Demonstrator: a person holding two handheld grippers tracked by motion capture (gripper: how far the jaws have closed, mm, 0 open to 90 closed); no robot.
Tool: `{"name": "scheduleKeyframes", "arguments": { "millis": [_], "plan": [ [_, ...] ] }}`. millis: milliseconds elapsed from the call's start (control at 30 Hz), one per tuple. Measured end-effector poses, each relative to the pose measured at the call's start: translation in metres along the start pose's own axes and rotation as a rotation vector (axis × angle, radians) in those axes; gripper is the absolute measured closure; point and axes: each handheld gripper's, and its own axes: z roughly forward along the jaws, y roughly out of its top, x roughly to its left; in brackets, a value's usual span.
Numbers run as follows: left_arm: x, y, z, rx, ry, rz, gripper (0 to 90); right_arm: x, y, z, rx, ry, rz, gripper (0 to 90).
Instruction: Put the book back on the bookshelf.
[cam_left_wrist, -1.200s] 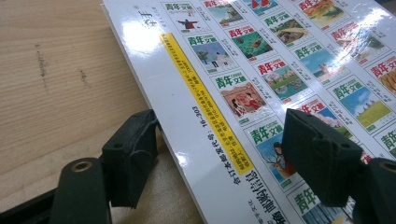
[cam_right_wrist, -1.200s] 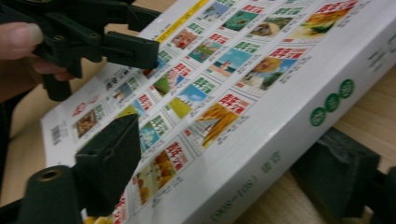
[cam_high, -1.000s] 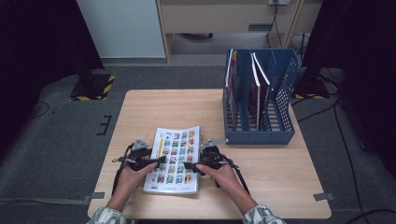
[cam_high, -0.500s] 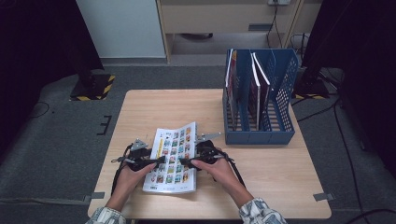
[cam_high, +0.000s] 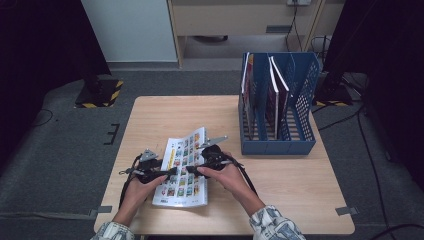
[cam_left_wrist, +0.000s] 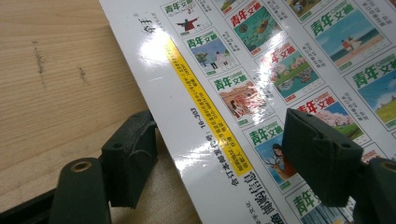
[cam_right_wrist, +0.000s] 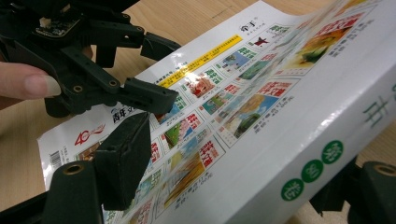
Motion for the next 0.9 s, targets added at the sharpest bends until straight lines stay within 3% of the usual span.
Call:
{"name": "scheduleKeyframes", "arguments": {
  "millis": [633, 900],
  "plan": [
    [-0.004, 0.001, 0.001, 0.001, -0.005, 0.016, 26.1, -0.002, 0.005, 0.0, 0.047, -0.002, 0.016, 26.6],
    [-0.009, 0.003, 0.002, 0.014, -0.001, 0.02, 26.5, -0.01, 0.003, 0.004, 0.047, 0.005, 0.063, 25.6]
  ]
}}
